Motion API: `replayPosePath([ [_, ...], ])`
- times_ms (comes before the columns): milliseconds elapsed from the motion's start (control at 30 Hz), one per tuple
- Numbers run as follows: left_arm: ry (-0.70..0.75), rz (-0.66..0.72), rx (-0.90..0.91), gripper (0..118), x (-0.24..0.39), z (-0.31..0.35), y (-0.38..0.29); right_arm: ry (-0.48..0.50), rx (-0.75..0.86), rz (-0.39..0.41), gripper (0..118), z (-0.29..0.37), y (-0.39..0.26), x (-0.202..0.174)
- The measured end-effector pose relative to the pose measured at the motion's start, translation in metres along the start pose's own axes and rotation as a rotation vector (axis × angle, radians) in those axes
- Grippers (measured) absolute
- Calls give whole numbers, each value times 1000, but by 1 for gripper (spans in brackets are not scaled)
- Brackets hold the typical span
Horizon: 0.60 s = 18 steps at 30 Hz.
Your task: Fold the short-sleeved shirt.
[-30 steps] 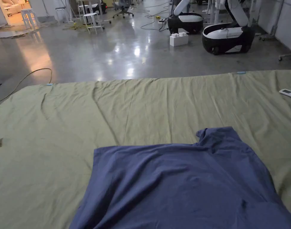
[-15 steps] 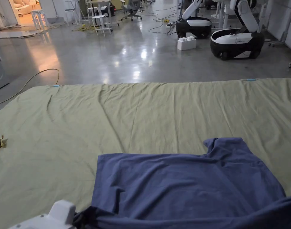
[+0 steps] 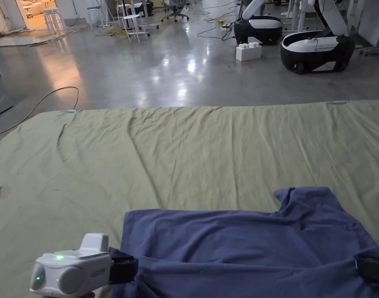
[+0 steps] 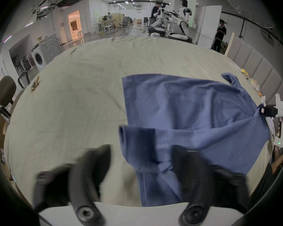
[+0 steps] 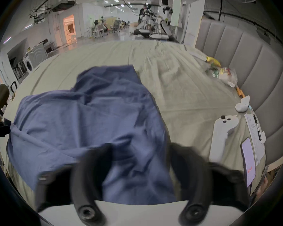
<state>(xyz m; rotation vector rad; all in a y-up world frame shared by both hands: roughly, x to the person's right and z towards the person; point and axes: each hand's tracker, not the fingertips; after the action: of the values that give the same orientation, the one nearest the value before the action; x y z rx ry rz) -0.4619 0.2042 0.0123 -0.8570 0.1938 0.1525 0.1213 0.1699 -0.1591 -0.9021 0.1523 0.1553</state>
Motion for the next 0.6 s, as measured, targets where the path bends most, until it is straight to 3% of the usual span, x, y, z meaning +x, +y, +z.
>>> replayPosePath([
  [33, -8, 16, 47, 97, -2, 14, 4, -9, 22, -7, 82, 11, 0, 0],
  [100, 2, 37, 128, 96, -4, 44, 7, 23, 129, -33, 69, 35, -1, 9],
  [167, -11, 30, 256, 96, -2, 87, 7, 93, 238, -56, 71, 68, -3, 15],
  [400, 2, -79, 624, 96, 54, 252, -24, 202, 658, -73, 77, 218, -37, 6],
  [433, 2, -84, 651, 96, 62, 268, -28, 200, 720, -52, 77, 273, -37, -25],
  [467, 4, -89, 678, 95, 68, 279, -32, 210, 716, -44, 77, 286, -42, -31],
  [533, 15, -94, 729, 88, 80, 306, -43, 212, 749, -47, 76, 310, -54, -41],
  [600, 23, -95, 786, 65, 89, 323, -54, 224, 769, -33, 71, 326, -66, -50],
])
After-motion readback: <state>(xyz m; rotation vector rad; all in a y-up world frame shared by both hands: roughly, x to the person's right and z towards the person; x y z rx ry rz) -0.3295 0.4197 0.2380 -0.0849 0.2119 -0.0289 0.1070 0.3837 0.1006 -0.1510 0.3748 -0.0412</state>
